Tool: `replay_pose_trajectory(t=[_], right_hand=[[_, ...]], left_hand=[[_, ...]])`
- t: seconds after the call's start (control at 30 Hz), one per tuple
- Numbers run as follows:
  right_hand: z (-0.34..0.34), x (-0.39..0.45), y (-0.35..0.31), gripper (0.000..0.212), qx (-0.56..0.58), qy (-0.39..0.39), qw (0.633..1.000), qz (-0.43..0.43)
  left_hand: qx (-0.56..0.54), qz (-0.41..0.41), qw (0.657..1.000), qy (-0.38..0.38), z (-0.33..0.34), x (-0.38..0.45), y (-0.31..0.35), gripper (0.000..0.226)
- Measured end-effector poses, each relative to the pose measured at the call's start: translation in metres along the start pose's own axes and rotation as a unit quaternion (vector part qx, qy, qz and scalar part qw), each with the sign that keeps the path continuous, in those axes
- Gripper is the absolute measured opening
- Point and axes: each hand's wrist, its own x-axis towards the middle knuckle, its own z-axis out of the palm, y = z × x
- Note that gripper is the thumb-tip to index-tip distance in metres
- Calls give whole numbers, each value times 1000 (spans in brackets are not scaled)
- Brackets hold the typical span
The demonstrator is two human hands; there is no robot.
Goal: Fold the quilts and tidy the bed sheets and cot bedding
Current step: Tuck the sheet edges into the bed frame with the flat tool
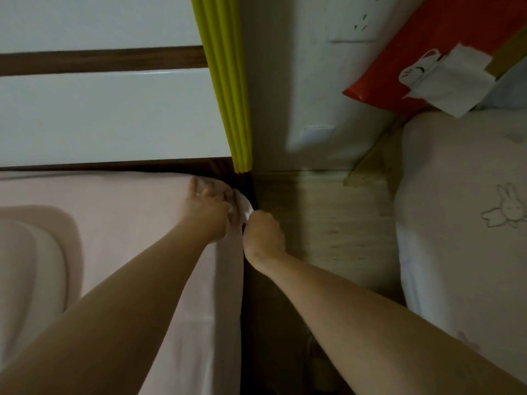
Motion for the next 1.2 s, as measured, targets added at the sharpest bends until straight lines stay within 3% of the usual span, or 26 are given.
replay_pose_trajectory(t=[0.1, 0.17, 0.23, 0.47, 0.6, 0.77, 0.9, 1.07, 1.2], right_hand=[[37, 3, -20, 24, 38, -29, 999, -11], [43, -1, -16, 24, 76, -43, 996, 26], [30, 1, 6, 23, 110, -38, 990, 77], [-26, 31, 67, 27, 220, -92, 963, 125], [-18, 36, 73, 22, 234, -139, 954, 125], [-5, 46, 78, 30, 225, -116, 963, 94], [-8, 44, 86, 31, 193, -104, 974, 59], [-9, 32, 80, 36, 164, -100, 981, 34], [6, 42, 51, 33, 157, -103, 981, 44]], left_hand=[[79, 16, 997, 18, 10, 3, -5, 51], [104, 19, 994, 20, 11, 0, -6, 52], [103, 17, 995, 2, 7, 0, -3, 48], [161, 4, 985, -69, 0, 34, 26, 54], [195, -14, 976, -98, 17, 56, 35, 68], [232, -6, 966, -111, 29, 77, 35, 65], [194, -11, 975, -106, 30, 90, 36, 55], [54, -25, 998, -22, 23, 87, 30, 27], [-9, -23, 1000, -9, 9, 72, 28, 28]])
